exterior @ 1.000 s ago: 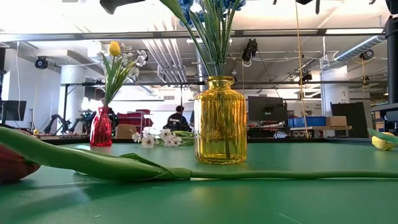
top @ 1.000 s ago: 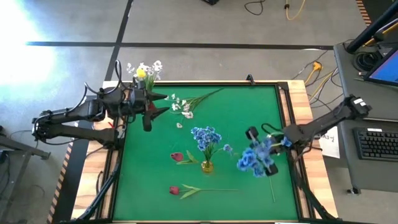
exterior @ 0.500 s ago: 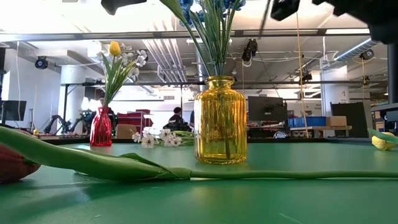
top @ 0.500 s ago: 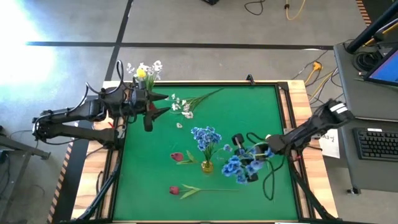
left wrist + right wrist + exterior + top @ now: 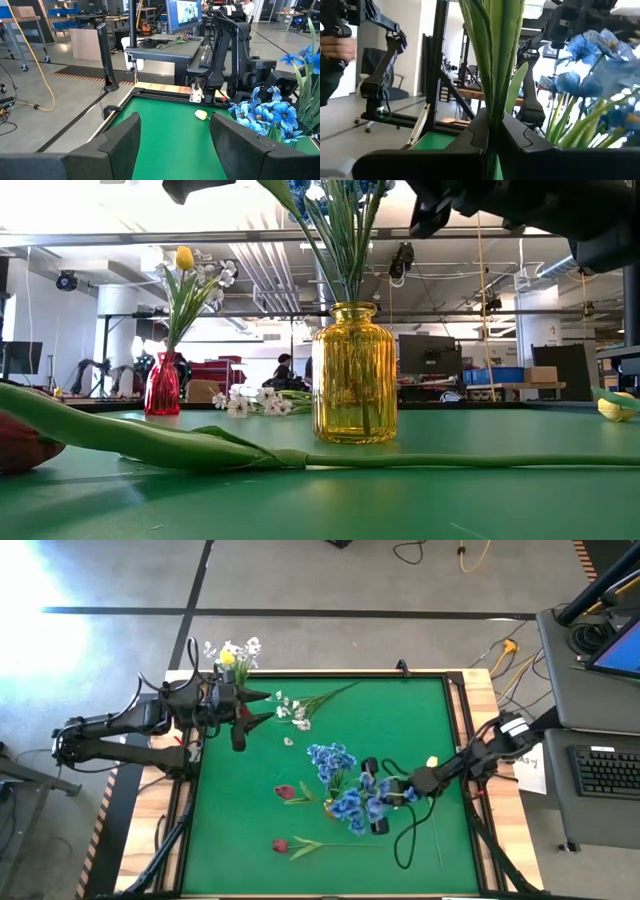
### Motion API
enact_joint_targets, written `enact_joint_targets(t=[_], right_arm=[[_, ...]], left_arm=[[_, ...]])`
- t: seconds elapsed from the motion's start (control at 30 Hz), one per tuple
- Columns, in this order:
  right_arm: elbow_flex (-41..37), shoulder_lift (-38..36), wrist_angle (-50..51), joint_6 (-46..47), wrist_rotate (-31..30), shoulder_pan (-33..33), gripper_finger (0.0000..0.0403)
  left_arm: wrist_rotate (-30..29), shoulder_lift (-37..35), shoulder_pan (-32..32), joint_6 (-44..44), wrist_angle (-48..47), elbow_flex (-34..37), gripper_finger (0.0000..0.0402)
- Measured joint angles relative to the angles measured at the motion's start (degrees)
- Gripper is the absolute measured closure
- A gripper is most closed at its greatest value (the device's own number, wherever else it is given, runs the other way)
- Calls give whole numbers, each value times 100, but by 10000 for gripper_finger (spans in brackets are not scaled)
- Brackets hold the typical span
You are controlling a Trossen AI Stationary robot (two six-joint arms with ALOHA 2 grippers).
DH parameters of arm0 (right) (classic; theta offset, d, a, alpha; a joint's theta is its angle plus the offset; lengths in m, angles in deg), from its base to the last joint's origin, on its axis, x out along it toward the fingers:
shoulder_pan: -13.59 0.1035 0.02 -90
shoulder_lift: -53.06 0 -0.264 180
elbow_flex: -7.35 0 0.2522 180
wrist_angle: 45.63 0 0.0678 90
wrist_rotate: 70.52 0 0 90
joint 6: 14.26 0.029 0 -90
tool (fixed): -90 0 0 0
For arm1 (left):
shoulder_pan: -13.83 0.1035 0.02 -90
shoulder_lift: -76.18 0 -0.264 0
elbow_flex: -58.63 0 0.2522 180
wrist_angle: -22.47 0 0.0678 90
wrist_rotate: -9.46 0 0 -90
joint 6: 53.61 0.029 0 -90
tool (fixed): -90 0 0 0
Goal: Sort flowers into vase by color
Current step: Put the blue flowers into the yellow vase
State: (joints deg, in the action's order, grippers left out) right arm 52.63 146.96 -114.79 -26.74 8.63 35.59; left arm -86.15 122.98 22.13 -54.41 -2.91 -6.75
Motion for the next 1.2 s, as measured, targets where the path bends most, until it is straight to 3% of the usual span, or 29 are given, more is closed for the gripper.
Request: enact_joint_targets(t=[0.57, 1.2], right_arm=[[27, 3, 797, -93, -249, 0, 390], [79, 3, 1099, 439, -296, -2, 390]], left_arm=[[0, 0, 0, 1, 0, 0, 180], [0, 0, 0, 2, 0, 0, 180]])
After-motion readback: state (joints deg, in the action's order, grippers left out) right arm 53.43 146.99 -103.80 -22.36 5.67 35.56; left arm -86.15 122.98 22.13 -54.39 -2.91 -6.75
